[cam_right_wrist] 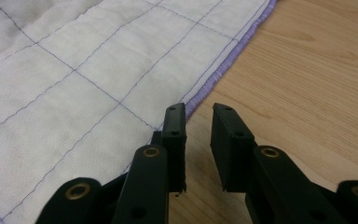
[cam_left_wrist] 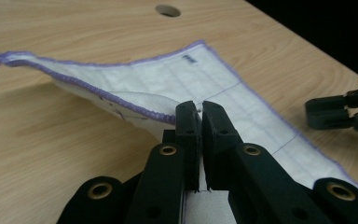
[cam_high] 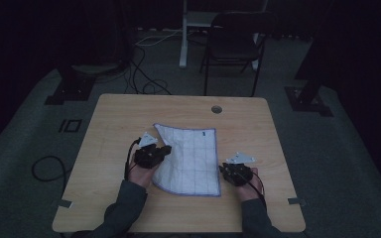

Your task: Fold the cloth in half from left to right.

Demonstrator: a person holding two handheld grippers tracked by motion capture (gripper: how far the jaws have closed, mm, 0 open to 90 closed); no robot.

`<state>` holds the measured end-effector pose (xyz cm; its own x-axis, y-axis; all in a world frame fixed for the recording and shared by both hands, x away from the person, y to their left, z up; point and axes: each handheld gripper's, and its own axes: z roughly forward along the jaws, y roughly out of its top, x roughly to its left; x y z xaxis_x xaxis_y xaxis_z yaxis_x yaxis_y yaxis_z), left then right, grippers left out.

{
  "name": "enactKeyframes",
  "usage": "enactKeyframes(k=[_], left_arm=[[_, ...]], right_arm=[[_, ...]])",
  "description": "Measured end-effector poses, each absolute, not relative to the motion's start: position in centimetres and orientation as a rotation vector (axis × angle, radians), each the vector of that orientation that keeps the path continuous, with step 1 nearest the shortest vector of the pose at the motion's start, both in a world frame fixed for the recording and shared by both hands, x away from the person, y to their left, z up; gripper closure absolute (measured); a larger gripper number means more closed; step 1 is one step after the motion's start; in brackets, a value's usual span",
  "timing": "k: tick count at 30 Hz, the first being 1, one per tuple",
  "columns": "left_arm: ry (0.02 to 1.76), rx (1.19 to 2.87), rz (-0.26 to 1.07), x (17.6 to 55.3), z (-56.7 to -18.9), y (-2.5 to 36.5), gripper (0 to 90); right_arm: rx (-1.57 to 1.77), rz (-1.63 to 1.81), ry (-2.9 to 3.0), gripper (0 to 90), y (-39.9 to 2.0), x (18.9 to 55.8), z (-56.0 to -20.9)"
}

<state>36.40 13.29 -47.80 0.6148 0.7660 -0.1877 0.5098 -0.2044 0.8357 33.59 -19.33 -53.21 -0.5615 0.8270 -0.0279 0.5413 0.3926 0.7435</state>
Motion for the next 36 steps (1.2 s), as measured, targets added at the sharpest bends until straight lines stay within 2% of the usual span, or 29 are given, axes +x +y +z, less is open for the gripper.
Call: enactKeyframes(k=[36], left_arm=[[0.913, 1.923, 0.278, 37.4, -46.8, 8.3, 86.4]], right_arm=[[1.198, 0.992, 2.258, 77.5, -19.6, 33.7, -53.4]])
